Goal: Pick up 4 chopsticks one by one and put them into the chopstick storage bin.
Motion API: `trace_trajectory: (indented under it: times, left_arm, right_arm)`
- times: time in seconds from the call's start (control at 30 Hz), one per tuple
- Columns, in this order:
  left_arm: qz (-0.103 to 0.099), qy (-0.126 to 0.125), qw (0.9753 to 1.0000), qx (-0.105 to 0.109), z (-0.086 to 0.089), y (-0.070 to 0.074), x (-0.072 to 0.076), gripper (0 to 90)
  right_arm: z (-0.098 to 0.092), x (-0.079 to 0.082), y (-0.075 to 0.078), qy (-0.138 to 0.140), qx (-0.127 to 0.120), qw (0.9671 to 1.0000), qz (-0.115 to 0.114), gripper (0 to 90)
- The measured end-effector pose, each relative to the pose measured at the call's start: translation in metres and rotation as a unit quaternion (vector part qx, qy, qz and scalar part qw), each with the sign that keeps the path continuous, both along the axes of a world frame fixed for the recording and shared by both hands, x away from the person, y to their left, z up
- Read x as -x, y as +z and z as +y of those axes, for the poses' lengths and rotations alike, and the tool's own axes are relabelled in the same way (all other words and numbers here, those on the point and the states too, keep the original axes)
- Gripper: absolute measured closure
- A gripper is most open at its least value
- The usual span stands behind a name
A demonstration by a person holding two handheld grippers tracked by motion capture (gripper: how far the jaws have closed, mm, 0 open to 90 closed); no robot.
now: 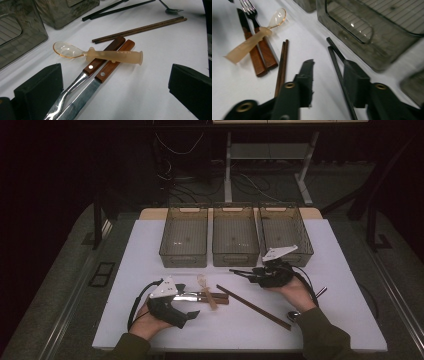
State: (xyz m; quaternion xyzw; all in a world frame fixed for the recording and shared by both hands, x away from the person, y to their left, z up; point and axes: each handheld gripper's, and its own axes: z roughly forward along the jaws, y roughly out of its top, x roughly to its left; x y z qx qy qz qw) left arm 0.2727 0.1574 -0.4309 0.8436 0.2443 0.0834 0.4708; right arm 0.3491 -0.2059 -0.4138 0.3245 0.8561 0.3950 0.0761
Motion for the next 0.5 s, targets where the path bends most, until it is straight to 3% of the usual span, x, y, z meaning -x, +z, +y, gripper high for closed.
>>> trace_trajectory:
  times: [0.07, 0.23, 0.37, 0.5]
  left_arm:
    - [0.001, 0.0, 1.0, 0.001, 0.001, -0.001, 0.0, 0.0]
    - [0.008, 0.004, 1.0, 0.003, 0.003, -0.001, 0.0, 0.0]
    - [0.008, -0.001, 1.0, 0.001, 0.007, -0.002, -0.001, 0.0]
    - [0.012, 0.0, 0.9998, 0.013, 0.013, -0.005, -0.001, 0.0]
  right_arm:
    - [-0.008, 0.004, 0.004, -0.003, -0.005, 1.0, -0.004, 46.8]
    - [-0.031, 0.015, 0.006, -0.012, -0.007, 0.9997, -0.022, 38.8]
    - [-0.05, 0.024, 0.003, -0.011, -0.007, 0.9997, -0.022, 38.7]
    - [-0.067, 0.031, 0.001, -0.016, -0.003, 0.9996, -0.023, 40.4]
